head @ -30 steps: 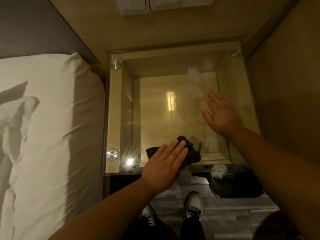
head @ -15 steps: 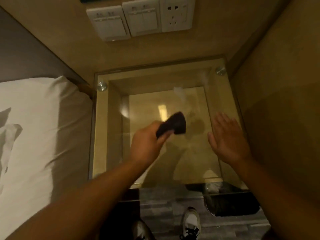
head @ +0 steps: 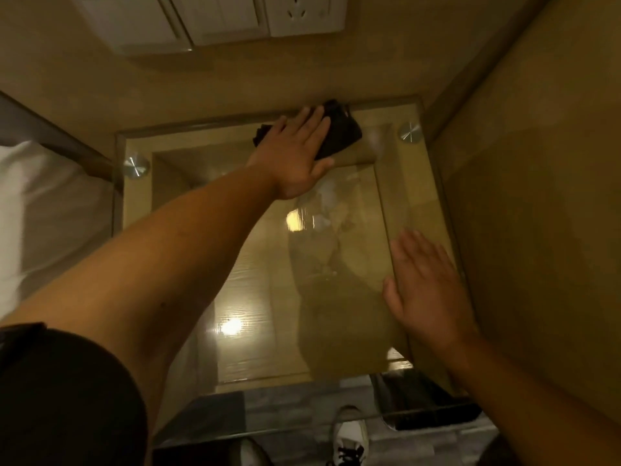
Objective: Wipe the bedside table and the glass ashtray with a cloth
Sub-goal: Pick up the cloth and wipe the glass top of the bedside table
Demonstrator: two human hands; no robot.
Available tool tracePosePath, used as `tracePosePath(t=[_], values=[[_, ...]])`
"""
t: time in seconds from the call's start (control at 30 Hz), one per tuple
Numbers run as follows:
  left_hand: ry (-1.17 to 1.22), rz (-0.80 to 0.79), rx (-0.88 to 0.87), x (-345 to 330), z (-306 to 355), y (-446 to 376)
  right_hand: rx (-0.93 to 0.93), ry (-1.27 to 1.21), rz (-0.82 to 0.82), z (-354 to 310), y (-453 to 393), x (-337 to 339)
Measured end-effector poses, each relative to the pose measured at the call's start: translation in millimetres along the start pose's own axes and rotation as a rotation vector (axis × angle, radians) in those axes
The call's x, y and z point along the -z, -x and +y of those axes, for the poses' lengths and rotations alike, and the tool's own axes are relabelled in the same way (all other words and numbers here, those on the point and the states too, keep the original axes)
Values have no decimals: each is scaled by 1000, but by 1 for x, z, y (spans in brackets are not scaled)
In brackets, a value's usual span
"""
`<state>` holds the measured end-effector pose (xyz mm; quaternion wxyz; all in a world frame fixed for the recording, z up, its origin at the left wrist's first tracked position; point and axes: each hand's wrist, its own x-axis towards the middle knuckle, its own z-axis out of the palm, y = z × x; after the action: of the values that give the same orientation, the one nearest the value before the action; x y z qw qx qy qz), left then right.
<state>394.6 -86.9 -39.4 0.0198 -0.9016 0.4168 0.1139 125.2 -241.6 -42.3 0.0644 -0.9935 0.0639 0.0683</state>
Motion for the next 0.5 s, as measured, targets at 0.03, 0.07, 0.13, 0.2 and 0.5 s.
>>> tracePosePath(t=[0.03,0.07,0.13,0.2,0.5], values=[[-3,9,-8,0,1,3,1,-3,7,0,0,0],[3,15,-15,1,4,8,2,-8,15,-1,1,1],[17,25,-27,-2,16,27,1,-21,31,-1,1,2],[33,31,-39,-9,33,57,4,-33,35,-3,2,3],[70,-22,-126,-54,126,231,-2,-40,14,-1,3,0]])
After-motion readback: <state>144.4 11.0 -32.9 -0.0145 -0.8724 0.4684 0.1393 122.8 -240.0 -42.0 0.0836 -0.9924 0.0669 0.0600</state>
